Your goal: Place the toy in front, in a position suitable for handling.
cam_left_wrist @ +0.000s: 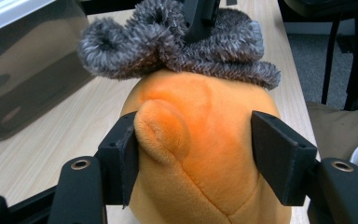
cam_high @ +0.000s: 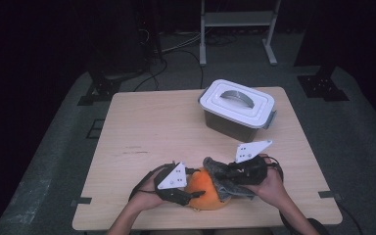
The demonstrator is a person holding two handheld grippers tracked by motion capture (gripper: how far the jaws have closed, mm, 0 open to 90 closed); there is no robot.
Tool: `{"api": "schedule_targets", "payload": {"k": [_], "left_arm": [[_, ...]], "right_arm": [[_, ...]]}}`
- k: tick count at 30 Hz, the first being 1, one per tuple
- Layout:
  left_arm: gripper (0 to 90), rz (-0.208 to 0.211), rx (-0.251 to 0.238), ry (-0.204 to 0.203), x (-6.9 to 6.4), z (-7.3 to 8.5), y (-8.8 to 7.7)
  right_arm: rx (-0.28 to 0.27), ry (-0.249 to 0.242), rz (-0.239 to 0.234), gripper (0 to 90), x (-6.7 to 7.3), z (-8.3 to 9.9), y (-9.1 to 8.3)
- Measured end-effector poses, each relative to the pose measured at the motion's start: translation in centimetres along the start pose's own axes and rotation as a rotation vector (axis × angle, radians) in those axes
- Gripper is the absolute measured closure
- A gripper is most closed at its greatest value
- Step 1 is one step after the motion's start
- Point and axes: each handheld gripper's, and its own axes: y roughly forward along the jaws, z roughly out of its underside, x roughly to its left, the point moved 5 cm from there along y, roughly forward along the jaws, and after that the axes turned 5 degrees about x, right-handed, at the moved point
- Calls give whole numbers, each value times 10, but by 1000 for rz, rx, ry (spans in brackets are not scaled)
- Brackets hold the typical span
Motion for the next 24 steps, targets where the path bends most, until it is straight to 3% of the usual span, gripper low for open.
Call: {"api": "schedule_targets", "payload": {"k": [5,10,13,15,16,19,24], "left_arm": [[365,-7,9,-34,6,5,-2],[363,-9,-4,-98,12,10,-3],[370,-19,1,-131,15,11,-2],[370,-20,-3,-145,15,11,-1],[370,-23,-1,-148,16,11,-1],[370,-27,9,-157,18,14,-2],[359,-30,-9,-184,20,13,-2]], "right_arm": [[29,80,0,760,-15,18,0],[71,136,-1,764,-24,36,-1],[47,123,-5,766,-21,31,-4],[9,98,-33,766,-12,20,-5],[4,57,-39,764,-1,12,-2],[19,21,-19,761,6,9,3],[44,44,11,766,-3,17,5]]}}
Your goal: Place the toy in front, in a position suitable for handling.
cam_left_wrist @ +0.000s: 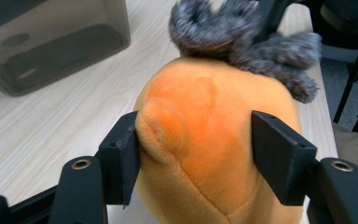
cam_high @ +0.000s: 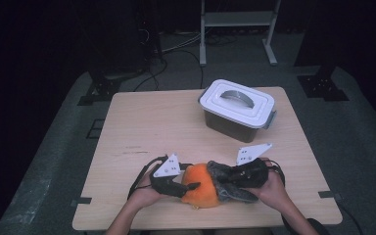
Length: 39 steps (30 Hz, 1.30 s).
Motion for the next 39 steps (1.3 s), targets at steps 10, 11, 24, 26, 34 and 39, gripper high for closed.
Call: {"api": "schedule_targets", "payload": {"k": [10,11,24,26,34,39], "left_arm": [[334,12,-19,-1,2,2,-3],[381,5,-11,-3,2,2,-2],[387,-28,4,-73,6,3,1],[381,-13,-12,-80,6,2,-1],[366,51,-26,-57,-2,-2,3],[408,23,-23,-82,-3,-4,5]], "right_arm": [[5,69,67,763,-26,13,3],[3,74,66,763,-27,12,2],[7,-50,44,761,16,-11,7],[5,-39,62,761,10,-9,5],[7,25,116,758,-18,2,-1],[7,12,126,762,-13,-2,-4]]}}
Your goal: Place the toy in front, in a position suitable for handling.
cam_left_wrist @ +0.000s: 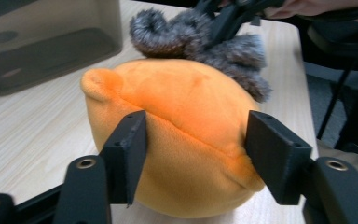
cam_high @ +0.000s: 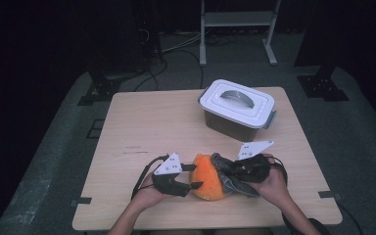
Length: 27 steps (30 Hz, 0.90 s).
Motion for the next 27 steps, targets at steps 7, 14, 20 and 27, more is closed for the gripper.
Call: {"api": "schedule_targets", "payload": {"k": [7,14,20,27], "left_arm": [[418,-14,-6,-8,-3,-5,2],[404,37,-15,6,-8,-6,3],[444,22,-18,-8,-7,-7,5],[479,-7,-27,-33,-6,-9,7]], "right_arm": [[-20,-72,-44,764,27,-16,-1],[-18,-32,-10,765,7,-6,2],[-14,-21,-6,764,5,-5,1],[-42,-82,-52,769,30,-19,-5]]}}
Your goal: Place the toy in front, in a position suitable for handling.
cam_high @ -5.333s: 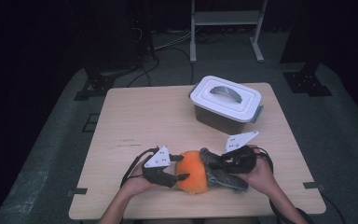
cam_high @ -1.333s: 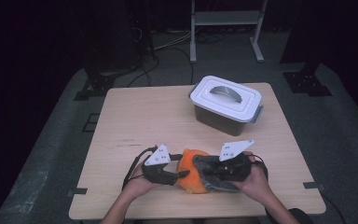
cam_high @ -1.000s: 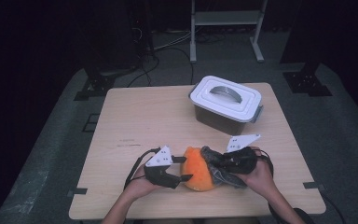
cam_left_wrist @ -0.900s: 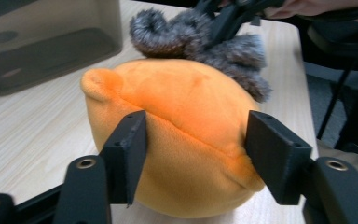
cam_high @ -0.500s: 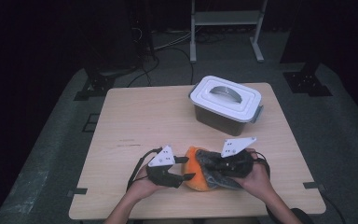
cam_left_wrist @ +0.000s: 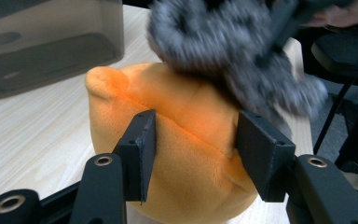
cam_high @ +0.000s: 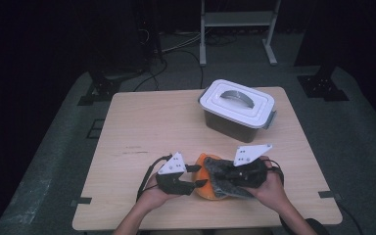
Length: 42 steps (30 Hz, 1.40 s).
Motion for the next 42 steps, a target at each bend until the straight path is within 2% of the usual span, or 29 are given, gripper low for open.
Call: {"api": "schedule_targets", "payload": {"k": [5,8,10,11,14,17,19,23,25,26,27,28,31,32,33,34,37,41,42], "left_arm": [[478,-16,2,-15,3,2,-1],[473,-7,4,-19,3,2,-1],[469,-1,5,-17,3,2,-1],[469,9,5,-12,2,1,0],[466,46,13,22,-5,1,2],[449,51,28,53,-9,0,2],[426,44,25,59,-8,-1,0],[334,14,16,50,-6,-3,-3],[331,1,14,52,-4,-4,-4],[325,-6,13,53,-4,-4,-4],[325,-9,16,52,-4,-4,-4],[335,-4,24,58,-4,-3,-3],[375,-3,32,73,-5,-1,-1],[384,13,26,99,-8,-1,-1],[392,13,26,99,-8,-1,-1],[397,19,24,116,-10,-2,-1],[403,19,33,167,-15,-3,0],[410,24,32,168,-16,-2,-1],[410,29,31,170,-17,-2,-1]], "right_arm": [[35,2,-24,768,2,5,8],[62,-3,-11,769,-2,10,7],[64,11,20,771,-9,14,3],[64,11,20,771,-9,14,3],[0,23,53,768,-11,6,-5],[3,30,51,767,-14,5,-5],[10,38,32,767,-15,9,-2],[44,29,-49,764,-9,14,3],[48,27,-61,764,-8,14,3],[61,12,-99,764,-4,15,5],[61,12,-99,764,-4,15,5],[70,-1,-126,762,-1,13,6],[63,-14,-111,765,-1,10,4],[26,1,-79,767,-3,4,-2],[26,1,-79,767,-3,4,-2],[0,3,-45,766,-5,-2,-5],[17,-2,-40,764,-5,-3,-3],[56,-10,-41,765,-9,3,-3],[68,10,-25,763,-16,8,-6]]}}
